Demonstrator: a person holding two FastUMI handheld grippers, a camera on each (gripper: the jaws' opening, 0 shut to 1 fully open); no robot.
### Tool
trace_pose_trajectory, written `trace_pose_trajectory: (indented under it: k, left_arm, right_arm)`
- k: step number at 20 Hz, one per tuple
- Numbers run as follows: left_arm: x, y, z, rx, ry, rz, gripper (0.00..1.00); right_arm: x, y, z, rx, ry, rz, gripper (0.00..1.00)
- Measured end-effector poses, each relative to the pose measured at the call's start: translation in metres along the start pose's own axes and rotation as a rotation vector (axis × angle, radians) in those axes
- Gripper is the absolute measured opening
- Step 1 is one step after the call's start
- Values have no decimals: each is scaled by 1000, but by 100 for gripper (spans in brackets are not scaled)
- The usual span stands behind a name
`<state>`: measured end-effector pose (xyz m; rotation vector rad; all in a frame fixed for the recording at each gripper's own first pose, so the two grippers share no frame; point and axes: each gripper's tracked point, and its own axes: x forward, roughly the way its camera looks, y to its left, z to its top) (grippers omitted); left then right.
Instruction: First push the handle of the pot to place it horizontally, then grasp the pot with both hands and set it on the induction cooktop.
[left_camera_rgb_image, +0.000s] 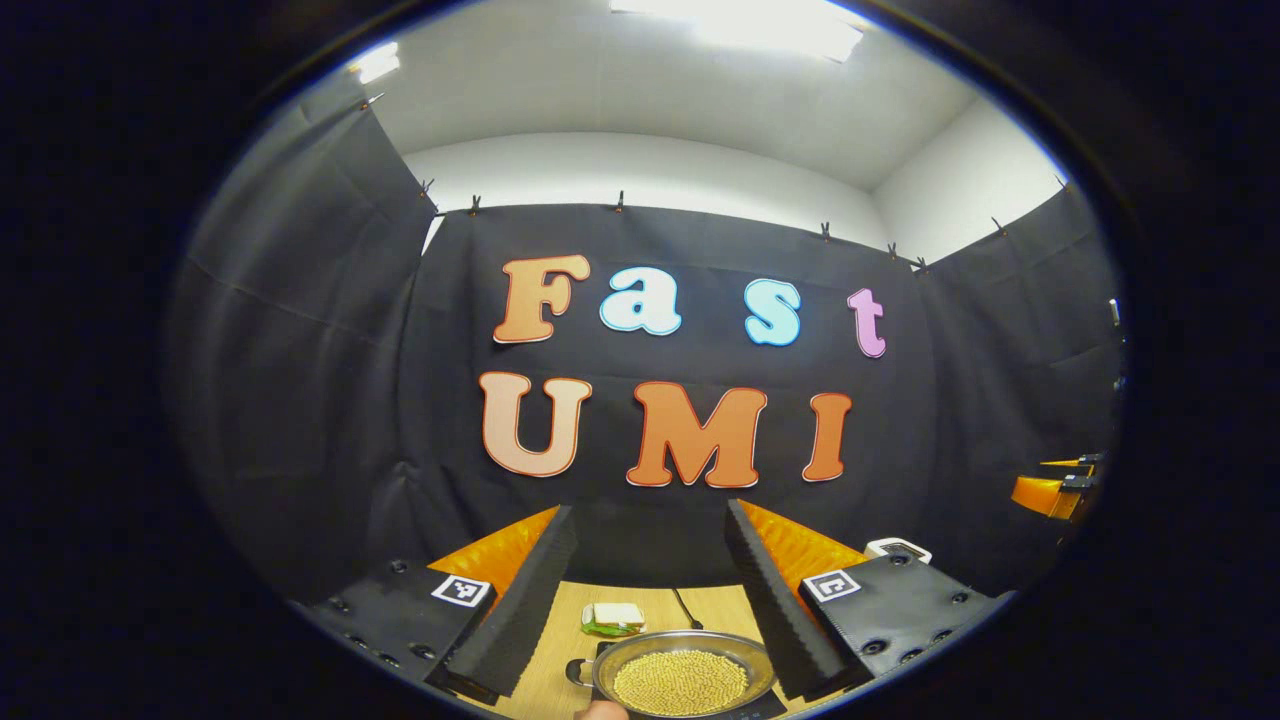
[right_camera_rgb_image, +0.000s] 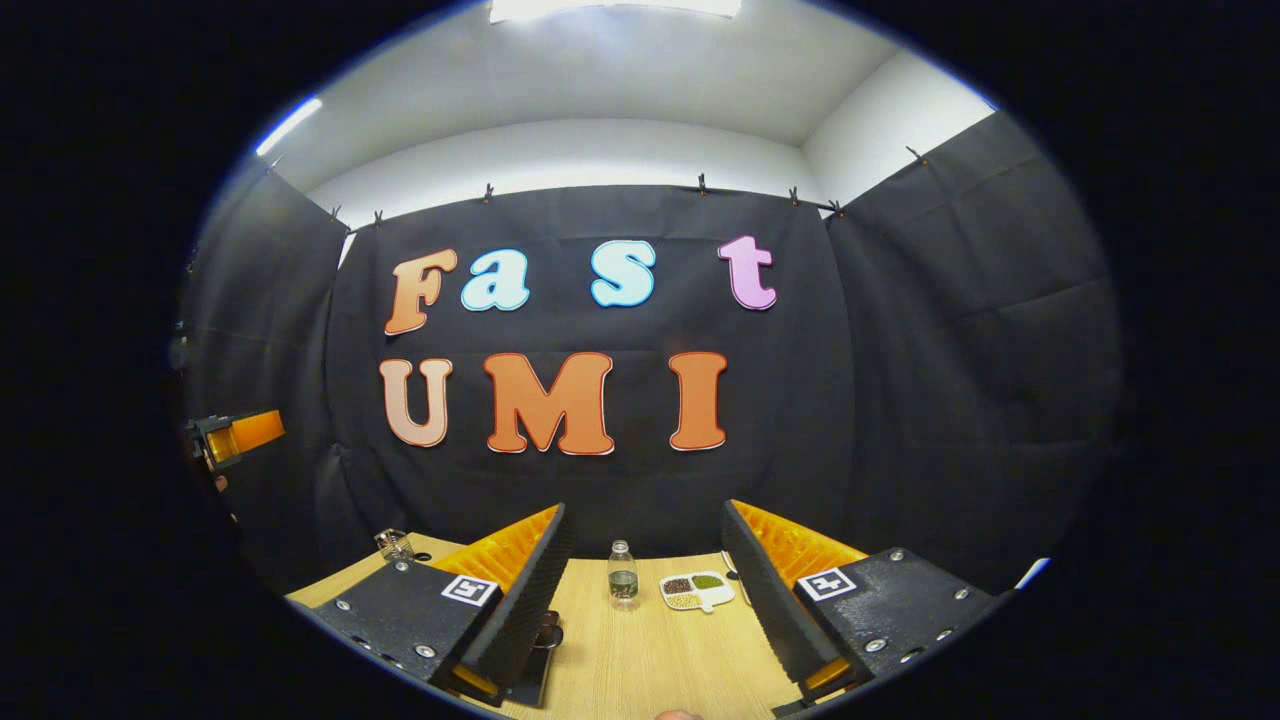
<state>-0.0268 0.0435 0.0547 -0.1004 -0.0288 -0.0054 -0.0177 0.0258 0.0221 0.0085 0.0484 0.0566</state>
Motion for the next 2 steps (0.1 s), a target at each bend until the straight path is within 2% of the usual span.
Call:
trace_pose_trajectory:
  k: [2]
  left_arm:
    - [-2,-3,-1,-1,4,-4,93]
  right_arm:
    - [0,-1,-3,-2,3,3,93]
